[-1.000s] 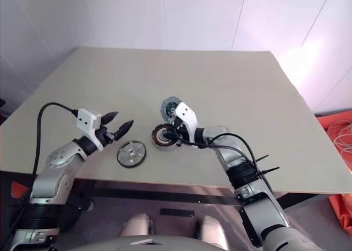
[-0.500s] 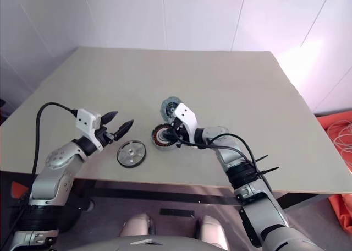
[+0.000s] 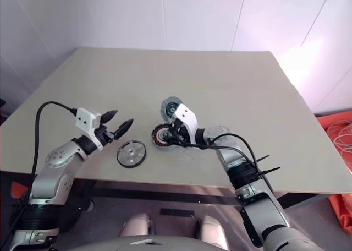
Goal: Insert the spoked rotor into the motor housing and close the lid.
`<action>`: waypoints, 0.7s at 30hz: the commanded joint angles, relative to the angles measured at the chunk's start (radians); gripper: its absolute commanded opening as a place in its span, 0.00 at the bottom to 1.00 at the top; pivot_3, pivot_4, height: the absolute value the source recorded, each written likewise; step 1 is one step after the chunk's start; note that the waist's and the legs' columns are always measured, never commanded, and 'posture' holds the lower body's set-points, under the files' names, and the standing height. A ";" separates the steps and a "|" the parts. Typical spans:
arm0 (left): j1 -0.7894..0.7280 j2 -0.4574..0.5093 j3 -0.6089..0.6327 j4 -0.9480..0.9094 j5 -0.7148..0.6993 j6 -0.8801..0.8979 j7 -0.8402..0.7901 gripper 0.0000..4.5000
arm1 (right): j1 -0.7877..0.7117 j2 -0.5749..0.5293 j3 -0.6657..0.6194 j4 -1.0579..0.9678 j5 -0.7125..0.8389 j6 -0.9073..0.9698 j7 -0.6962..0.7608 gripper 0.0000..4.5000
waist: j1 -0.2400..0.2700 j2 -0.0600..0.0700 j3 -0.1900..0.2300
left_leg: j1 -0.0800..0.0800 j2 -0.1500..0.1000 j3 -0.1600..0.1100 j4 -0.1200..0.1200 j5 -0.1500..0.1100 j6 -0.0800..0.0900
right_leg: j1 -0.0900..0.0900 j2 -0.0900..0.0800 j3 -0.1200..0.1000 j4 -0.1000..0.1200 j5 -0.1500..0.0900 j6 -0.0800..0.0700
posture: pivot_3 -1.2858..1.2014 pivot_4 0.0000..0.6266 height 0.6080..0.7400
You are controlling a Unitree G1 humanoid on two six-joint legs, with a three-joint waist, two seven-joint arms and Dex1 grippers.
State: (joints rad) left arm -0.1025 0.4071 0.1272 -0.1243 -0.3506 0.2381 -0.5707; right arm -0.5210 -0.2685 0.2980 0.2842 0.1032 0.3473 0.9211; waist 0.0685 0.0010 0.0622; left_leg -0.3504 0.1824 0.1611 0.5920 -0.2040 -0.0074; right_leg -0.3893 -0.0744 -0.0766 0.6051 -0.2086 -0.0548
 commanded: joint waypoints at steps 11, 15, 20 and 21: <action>-0.009 0.011 0.022 -0.017 0.000 -0.013 0.007 0.86 | -0.027 0.001 -0.044 -0.047 0.033 -0.015 -0.004 0.87 | 0.000 0.000 0.000 | 0.000 0.000 0.000 0.000 0.000 0.000 | 0.000 0.000 0.000 0.000 0.000 0.000 | 0.52 0.00 1.00; -0.011 0.011 0.020 -0.018 0.000 -0.011 0.011 0.86 | -0.030 -0.004 -0.054 -0.067 0.054 -0.008 0.011 0.56 | 0.000 0.000 0.000 | 0.000 0.000 0.000 0.000 0.000 0.000 | 0.000 0.000 0.000 0.000 0.000 0.000 | 0.52 0.00 1.00; -0.014 0.010 0.018 -0.020 0.000 -0.009 0.015 0.86 | -0.030 -0.003 -0.055 -0.078 0.058 -0.001 0.015 0.19 | 0.000 0.000 0.000 | 0.000 0.000 0.000 0.000 0.000 0.000 | 0.000 0.000 0.000 0.000 0.000 0.000 | 0.52 0.00 1.00; -0.014 0.010 0.018 -0.020 0.000 -0.008 0.015 0.86 | -0.031 -0.003 -0.054 -0.078 0.056 -0.002 0.015 0.12 | 0.000 0.000 0.000 | 0.000 0.000 0.000 0.000 0.000 0.000 | 0.000 0.000 0.000 0.000 0.000 0.000 | 0.52 0.00 1.00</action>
State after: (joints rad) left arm -0.1024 0.4071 0.1282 -0.1221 -0.3501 0.2382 -0.5584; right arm -0.5261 -0.2730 0.2578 0.2549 0.1401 0.3499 0.9355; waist 0.0686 0.0010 0.0622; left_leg -0.3504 0.1824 0.1611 0.5921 -0.2038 -0.0076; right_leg -0.3894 -0.0744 -0.0765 0.6053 -0.2086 -0.0548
